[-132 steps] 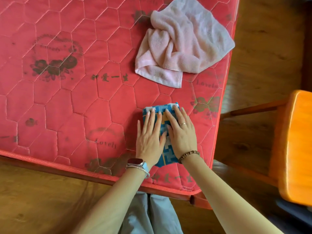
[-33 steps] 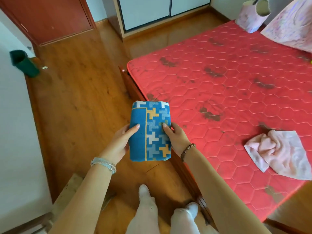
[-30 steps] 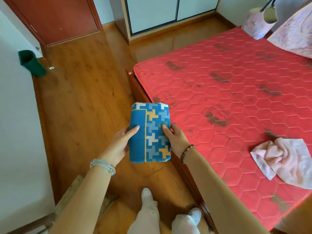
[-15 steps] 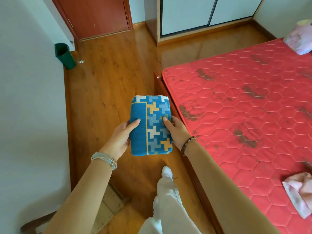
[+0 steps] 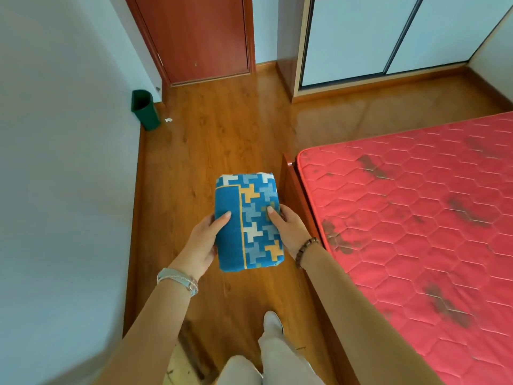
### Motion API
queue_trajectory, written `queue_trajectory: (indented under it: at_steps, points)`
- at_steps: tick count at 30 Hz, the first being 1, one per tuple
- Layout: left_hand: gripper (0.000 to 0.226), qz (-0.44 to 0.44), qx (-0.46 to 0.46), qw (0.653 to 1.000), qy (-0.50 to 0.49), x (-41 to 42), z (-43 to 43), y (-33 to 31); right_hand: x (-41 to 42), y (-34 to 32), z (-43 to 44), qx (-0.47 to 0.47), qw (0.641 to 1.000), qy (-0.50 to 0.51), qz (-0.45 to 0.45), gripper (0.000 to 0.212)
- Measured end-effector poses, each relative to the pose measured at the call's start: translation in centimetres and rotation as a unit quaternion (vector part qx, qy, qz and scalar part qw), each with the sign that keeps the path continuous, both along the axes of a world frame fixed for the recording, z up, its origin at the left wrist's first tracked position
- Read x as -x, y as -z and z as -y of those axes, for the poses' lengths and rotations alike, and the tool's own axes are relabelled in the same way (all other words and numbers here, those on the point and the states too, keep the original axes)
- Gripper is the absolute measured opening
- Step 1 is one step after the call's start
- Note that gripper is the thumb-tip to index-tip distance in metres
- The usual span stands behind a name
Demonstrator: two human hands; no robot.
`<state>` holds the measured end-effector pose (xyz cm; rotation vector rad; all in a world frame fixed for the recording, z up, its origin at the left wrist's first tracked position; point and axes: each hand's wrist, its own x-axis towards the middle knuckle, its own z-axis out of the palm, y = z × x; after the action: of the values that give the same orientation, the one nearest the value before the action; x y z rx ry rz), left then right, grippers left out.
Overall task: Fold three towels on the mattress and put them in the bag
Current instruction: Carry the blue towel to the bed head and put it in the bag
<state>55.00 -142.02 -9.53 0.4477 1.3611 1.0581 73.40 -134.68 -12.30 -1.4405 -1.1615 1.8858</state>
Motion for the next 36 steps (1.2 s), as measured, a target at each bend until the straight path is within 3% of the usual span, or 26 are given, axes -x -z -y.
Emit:
queue_trajectory:
  at_steps: [15,21,36]
  points:
    - [0.037,-0.013,-0.008,0.999,-0.037,6.5,-13.9,-0.7,7.1,-1.0,-14.3,0.003,1.000,0.001,-0.010,0.043]
    - [0.035,-0.012,-0.010,0.999,-0.029,11.8,-21.3,-0.8,12.6,-1.8,-21.0,0.002,1.000,0.025,0.003,0.045]
    - [0.032,-0.019,-0.034,0.999,0.036,22.0,-40.1,-2.9,21.7,-4.1,-37.5,-0.001,0.996,0.086,-0.016,0.029]
